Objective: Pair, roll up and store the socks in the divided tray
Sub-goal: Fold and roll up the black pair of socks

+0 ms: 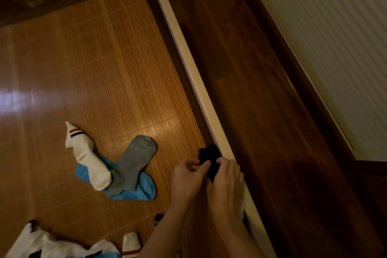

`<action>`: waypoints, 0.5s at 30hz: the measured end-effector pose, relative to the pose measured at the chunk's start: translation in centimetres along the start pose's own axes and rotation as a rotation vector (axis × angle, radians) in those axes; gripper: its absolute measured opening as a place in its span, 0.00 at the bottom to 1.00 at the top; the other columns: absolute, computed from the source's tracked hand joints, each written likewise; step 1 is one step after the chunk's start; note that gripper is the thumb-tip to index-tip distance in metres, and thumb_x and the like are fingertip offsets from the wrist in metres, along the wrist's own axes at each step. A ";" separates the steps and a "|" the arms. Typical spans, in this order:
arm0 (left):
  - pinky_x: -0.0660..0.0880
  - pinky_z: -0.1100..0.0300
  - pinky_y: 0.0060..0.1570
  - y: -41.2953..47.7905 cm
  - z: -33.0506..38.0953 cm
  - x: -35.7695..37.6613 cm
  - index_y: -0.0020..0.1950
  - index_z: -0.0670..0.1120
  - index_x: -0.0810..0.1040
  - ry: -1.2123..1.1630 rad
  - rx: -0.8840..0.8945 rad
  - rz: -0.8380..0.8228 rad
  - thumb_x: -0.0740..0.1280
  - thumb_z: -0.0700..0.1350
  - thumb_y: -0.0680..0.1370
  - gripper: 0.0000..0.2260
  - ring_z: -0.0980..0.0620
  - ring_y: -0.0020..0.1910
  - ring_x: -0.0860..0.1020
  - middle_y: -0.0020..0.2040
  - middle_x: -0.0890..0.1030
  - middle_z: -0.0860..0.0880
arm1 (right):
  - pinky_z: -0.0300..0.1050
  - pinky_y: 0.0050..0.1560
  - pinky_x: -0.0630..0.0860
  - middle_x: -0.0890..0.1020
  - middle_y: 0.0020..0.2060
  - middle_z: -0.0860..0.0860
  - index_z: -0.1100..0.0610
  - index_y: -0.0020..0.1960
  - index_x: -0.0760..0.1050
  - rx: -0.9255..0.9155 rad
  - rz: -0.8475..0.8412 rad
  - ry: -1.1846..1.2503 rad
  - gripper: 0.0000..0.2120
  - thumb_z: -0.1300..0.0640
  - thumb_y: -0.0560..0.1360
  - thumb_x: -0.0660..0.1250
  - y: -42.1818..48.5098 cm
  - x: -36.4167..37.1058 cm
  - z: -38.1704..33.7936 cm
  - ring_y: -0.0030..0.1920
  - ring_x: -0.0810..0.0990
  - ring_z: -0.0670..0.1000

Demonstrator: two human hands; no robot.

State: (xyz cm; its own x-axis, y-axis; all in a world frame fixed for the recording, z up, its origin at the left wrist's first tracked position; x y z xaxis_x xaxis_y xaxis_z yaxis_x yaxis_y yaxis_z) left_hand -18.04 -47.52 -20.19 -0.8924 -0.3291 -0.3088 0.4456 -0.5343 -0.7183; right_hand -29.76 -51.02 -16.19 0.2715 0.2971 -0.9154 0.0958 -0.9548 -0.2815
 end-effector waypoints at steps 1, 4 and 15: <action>0.73 0.72 0.28 0.4 -0.2 0.0 0.52 0.50 0.80 0.026 -0.002 0.016 0.77 0.52 0.75 0.10 0.64 0.36 0.82 0.41 0.84 0.54 | 0.49 0.55 0.77 0.77 0.58 0.55 0.57 0.64 0.74 -0.014 0.008 -0.019 0.25 0.54 0.71 0.77 -0.1 0.1 0.1 0.57 0.77 0.54; 0.73 0.73 0.29 0.8 -0.2 0.4 0.51 0.52 0.79 0.080 0.024 0.026 0.77 0.50 0.75 0.09 0.65 0.36 0.82 0.41 0.84 0.54 | 0.49 0.48 0.78 0.77 0.55 0.55 0.58 0.60 0.77 -0.043 0.034 -0.046 0.24 0.51 0.68 0.78 0.0 0.2 0.8 0.52 0.77 0.53; 0.79 0.66 0.38 0.4 0.7 1.0 0.52 0.50 0.81 0.062 0.103 0.078 0.73 0.46 0.78 0.04 0.57 0.42 0.83 0.43 0.84 0.53 | 0.45 0.46 0.80 0.80 0.47 0.52 0.57 0.52 0.82 -0.204 0.111 0.013 0.12 0.60 0.71 0.78 -0.4 -0.2 0.9 0.47 0.81 0.51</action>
State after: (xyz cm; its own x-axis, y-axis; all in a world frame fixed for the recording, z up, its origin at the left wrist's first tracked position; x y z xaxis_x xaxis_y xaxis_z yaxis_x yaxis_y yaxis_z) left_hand -18.73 -48.62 -20.40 -0.8560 -0.3256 -0.4016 0.5160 -0.5872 -0.6237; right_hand -30.71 -50.69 -16.14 0.3034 0.1915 -0.9334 0.2557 -0.9600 -0.1139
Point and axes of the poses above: each hand's wrist, its own y-axis towards the middle knuckle, its own x-axis out of the palm, z = x × y, the point moved 6 cm from there along y, towards the middle knuckle
